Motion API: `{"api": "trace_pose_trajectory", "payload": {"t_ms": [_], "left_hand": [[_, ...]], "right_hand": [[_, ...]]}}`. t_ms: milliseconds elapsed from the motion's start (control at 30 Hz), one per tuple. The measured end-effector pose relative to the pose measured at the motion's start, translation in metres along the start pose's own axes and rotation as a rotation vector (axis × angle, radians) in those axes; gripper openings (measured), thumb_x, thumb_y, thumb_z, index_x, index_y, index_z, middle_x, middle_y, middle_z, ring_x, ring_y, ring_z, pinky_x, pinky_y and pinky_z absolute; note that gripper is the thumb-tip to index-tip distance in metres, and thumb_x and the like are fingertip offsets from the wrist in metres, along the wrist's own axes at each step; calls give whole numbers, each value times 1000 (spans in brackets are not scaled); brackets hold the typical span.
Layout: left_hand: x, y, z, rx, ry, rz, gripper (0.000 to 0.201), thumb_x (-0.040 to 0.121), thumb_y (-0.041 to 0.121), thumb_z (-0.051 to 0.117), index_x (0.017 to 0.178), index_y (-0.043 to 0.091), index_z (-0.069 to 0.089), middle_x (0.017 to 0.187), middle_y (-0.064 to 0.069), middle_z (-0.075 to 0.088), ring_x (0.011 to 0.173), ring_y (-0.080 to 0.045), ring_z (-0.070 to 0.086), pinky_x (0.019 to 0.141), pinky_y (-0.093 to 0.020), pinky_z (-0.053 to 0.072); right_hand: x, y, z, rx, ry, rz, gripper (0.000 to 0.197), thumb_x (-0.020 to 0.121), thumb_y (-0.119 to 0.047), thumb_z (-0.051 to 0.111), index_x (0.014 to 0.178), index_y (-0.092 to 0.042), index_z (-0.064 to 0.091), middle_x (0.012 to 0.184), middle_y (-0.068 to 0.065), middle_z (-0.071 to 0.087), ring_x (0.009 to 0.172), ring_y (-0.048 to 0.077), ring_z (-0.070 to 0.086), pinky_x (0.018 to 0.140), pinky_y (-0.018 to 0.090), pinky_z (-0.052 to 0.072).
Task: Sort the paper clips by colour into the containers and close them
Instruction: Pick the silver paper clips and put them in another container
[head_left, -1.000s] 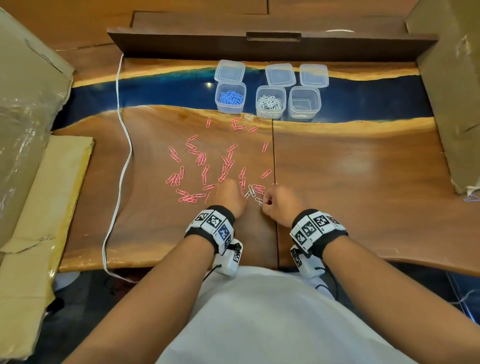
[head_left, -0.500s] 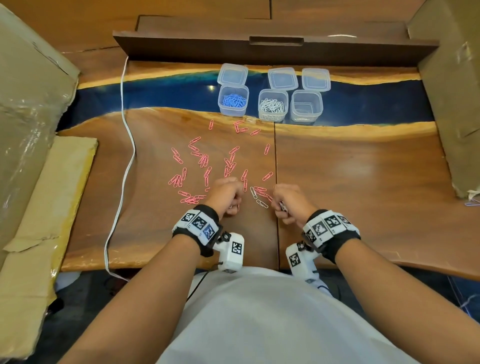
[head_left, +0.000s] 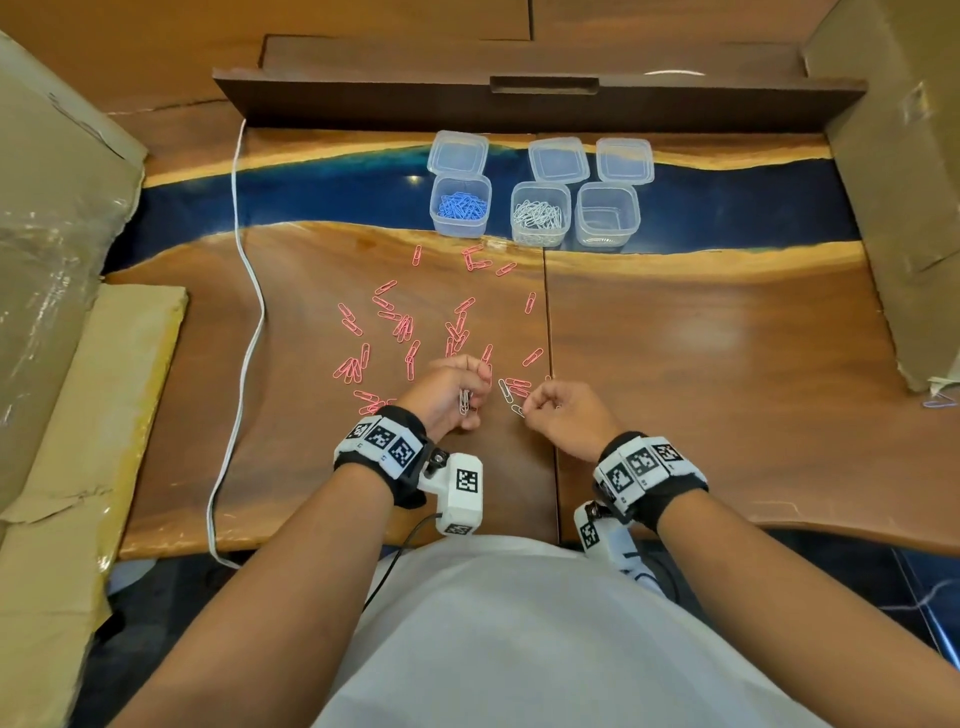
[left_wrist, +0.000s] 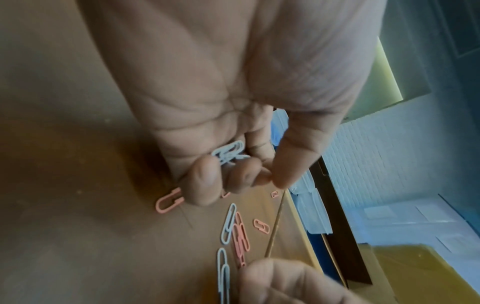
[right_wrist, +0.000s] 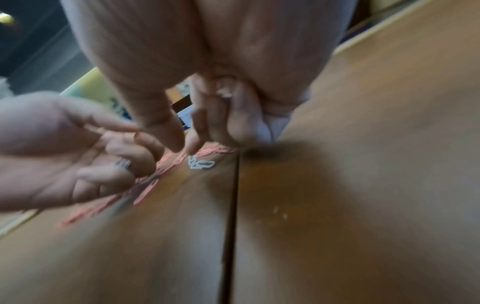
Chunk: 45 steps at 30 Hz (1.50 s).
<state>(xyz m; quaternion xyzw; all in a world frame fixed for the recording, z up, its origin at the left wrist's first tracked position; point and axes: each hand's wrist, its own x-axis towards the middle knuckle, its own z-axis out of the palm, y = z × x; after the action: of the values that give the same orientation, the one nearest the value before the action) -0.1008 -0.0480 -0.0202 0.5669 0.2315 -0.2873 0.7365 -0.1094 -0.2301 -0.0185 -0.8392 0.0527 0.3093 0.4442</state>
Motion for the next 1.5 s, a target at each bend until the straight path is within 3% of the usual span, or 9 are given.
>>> {"api": "trace_pose_trajectory", "payload": {"t_ms": [100,200,400,633,733,967,1133,1233,1500], "left_hand": [[7,3,3,348,98,44,20,81,-3,65,74,14,57,69,-2,53,52,-11,45,42,-20,33],[16,1,11,881,153,217,14,79,8,73,83,17,64,90,-2,67,82,-14,62,71,-26,51],[25,8,14,1394,23,364,5,85,15,66,89,13,65,93,-6,64,87,-25,59,74,-31,46],[26,14,16,1597,-53,294,10,93,15,56,90,8,63,96,-11,64,87,-30,62,73,-34,48],[24,12,17,1655,-67,314,9,92,7,53,93,7,62,90,-8,57,83,-30,60,69,-33,45],[25,8,3,1469,-36,292,37,89,1,53,65,24,35,76,1,48,65,-23,52,63,-37,48],[12,13,-10,999,43,297,15,91,8,54,88,22,56,78,5,57,64,-9,52,57,-21,41],[12,20,-11,734,-23,208,26,95,6,51,115,22,58,81,6,54,63,-9,48,61,-18,44],[35,77,9,-1,-126,-5,21,90,7,34,75,12,49,68,-3,43,54,-13,33,45,-25,25]], "right_hand": [[5,1,6,-310,70,-58,4,85,-23,66,85,-21,63,67,-7,55,60,10,50,56,26,38],[7,-4,10,-485,101,-69,7,85,-20,61,81,-18,67,79,-1,65,74,19,60,64,29,49],[11,-8,13,-497,2,-4,15,81,-21,59,66,-20,56,73,3,59,76,27,62,67,34,50],[1,-3,-1,-213,46,13,20,86,-22,56,70,-18,46,62,-5,49,59,13,46,57,28,35],[0,-6,-8,166,-1,113,19,87,-12,48,69,-18,42,56,-2,38,44,12,33,43,23,24],[5,-8,-15,701,-43,220,25,69,7,37,57,-15,37,55,10,42,35,8,21,42,13,12],[10,-13,-19,754,-40,216,26,63,8,38,51,-15,35,55,10,41,33,8,19,37,11,15],[16,-18,-21,818,-21,237,31,70,12,33,56,-14,35,56,10,41,33,8,21,35,10,17],[53,-60,-53,981,-37,215,11,90,-6,43,83,-9,51,71,4,53,55,13,47,48,23,43]]}}
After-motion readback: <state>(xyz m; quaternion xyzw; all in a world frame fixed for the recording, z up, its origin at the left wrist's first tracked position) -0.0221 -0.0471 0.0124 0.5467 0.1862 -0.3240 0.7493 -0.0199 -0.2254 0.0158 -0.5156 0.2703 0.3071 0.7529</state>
